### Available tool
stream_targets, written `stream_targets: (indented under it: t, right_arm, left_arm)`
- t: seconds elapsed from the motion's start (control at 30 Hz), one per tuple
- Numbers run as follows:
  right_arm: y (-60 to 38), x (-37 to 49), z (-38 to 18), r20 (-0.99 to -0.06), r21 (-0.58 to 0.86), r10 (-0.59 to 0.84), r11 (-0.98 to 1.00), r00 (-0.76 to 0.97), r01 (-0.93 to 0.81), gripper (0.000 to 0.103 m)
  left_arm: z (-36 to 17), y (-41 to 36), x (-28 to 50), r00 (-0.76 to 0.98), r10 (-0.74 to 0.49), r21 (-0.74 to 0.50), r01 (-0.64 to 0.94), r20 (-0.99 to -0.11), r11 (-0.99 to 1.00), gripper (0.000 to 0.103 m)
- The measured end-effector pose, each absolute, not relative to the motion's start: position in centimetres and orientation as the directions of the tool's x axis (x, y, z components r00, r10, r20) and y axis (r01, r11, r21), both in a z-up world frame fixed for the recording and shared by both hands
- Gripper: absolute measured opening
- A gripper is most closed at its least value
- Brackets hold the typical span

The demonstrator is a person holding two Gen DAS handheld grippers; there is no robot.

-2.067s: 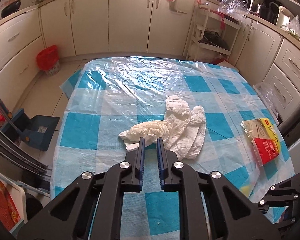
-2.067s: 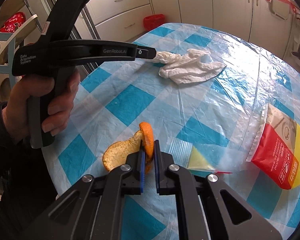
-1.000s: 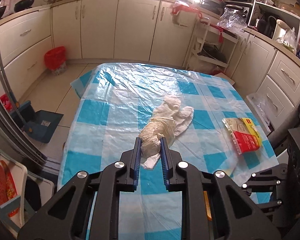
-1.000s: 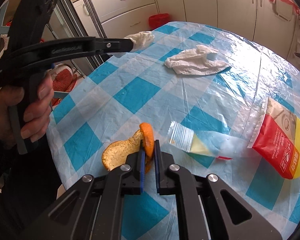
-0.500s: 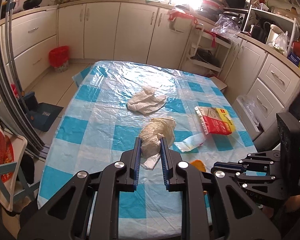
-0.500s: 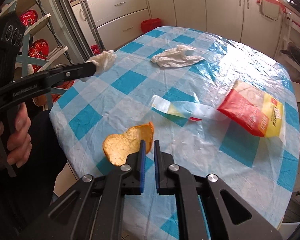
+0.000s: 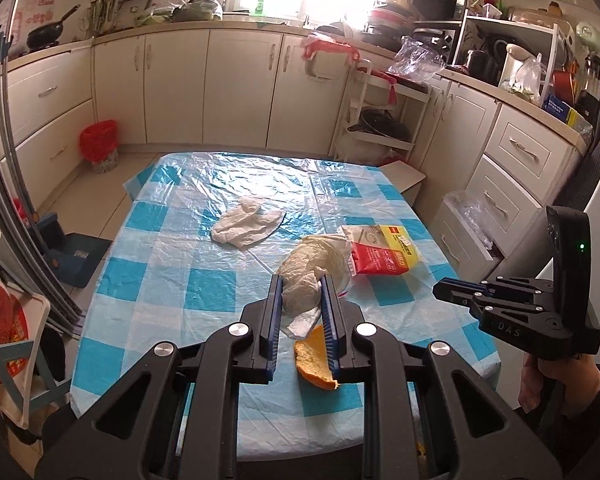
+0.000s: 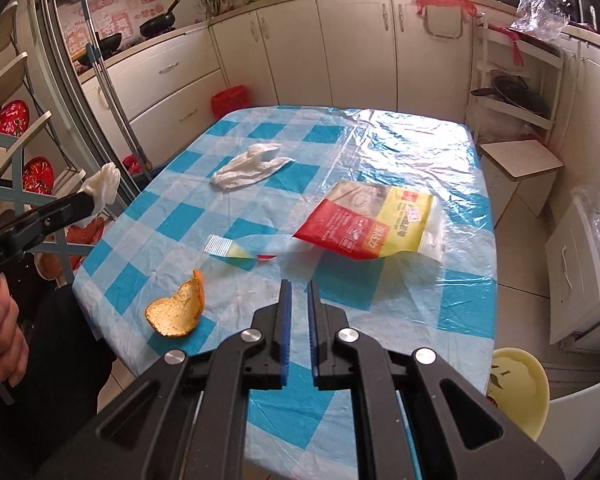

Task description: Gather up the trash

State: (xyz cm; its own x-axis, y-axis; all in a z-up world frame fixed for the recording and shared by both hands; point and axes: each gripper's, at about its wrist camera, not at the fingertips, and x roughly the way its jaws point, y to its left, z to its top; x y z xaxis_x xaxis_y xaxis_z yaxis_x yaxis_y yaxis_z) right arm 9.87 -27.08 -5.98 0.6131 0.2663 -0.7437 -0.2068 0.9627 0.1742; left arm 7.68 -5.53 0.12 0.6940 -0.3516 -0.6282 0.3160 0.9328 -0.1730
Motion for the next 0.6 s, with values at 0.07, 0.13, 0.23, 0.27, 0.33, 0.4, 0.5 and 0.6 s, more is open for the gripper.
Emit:
stream_targets:
  t: [0.07,0.13,0.23,0.27,0.33,0.4,0.5,0.6]
  right_arm:
    - [-27.3,9.6,-5.6,-0.735,0.174,0.262,0.964,0.625,-0.2,0.009]
    - [-27.5,9.4,-5.4,-0.73,0.171,0.257,0.966,0.633,-0.196,0.009]
    - [-27.7,9.1,-5.1,-0.723,0.16,0.247,0.968,0.645,-0.191,0.009]
    - [-27.8,9.1,-5.0,-0.721,0.161,0.246,0.969,0.648,-0.188,0.009]
    - [-28.0,8.9,-4.8,-0.716,0.162,0.242,0.97,0.654,-0.181,0.009]
    - [-28.3,8.8,-4.7,-0.712,0.165,0.238,0.971,0.66,-0.173,0.009]
    - [-28.6,8.7,-4.5,-0.706,0.168,0.233,0.972,0.669,-0.162,0.009]
    - [-28.8,8.7,-4.4,-0.704,0.17,0.229,0.973,0.672,-0.154,0.009]
  left_arm:
    - [0.3,-5.9,7.5,0.694,-0.354,-0.172,0.32,-0.627,0.932,0.018]
    - [0.4,-6.3,7.3,0.695,-0.355,-0.167,0.325,-0.626,0.931,0.018]
    - [0.7,-6.8,7.1,0.697,-0.356,-0.161,0.33,-0.622,0.93,0.018]
    - [0.8,-6.9,7.0,0.698,-0.356,-0.161,0.331,-0.622,0.93,0.018]
    - [0.9,-7.1,7.0,0.698,-0.357,-0.159,0.334,-0.621,0.929,0.018]
    - [0.9,-7.3,6.9,0.699,-0.357,-0.158,0.334,-0.62,0.929,0.018]
    - [0.9,-7.3,6.9,0.7,-0.357,-0.159,0.333,-0.619,0.929,0.018]
    - [0.9,-7.2,6.9,0.704,-0.355,-0.161,0.328,-0.616,0.931,0.018]
